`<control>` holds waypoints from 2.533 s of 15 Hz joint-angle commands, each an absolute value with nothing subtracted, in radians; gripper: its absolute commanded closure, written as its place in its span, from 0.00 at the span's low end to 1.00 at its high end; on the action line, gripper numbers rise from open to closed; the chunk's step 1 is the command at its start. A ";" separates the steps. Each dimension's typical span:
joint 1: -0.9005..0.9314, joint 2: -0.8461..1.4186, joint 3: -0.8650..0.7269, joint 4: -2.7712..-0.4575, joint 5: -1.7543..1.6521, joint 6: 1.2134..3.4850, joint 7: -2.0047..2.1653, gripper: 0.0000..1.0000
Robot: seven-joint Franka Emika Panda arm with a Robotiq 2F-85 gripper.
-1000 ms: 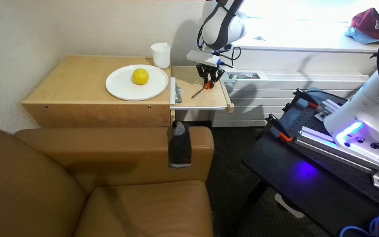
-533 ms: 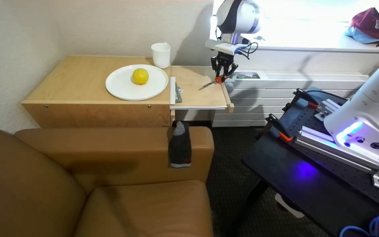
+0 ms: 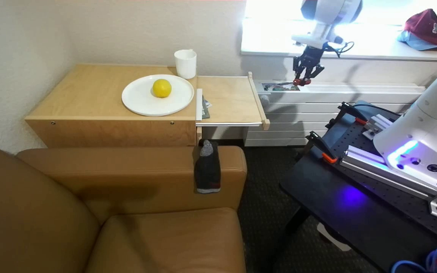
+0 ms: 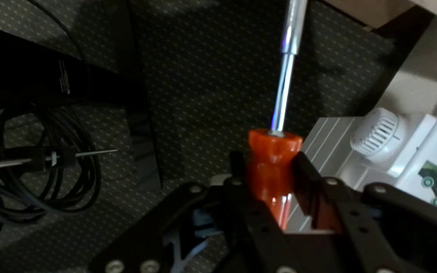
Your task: Put the screwdriver on the windowsill
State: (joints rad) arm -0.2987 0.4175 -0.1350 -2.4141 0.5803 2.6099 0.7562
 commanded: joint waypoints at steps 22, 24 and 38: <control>-0.344 0.525 -0.460 -1.921 0.364 2.439 1.189 0.67; -0.338 0.548 -0.461 -1.898 0.362 2.433 1.223 0.92; -0.254 0.759 -0.373 -1.558 0.355 2.456 1.991 0.92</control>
State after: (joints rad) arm -0.2945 0.6706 -0.3682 -1.6414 0.4058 2.4129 1.8365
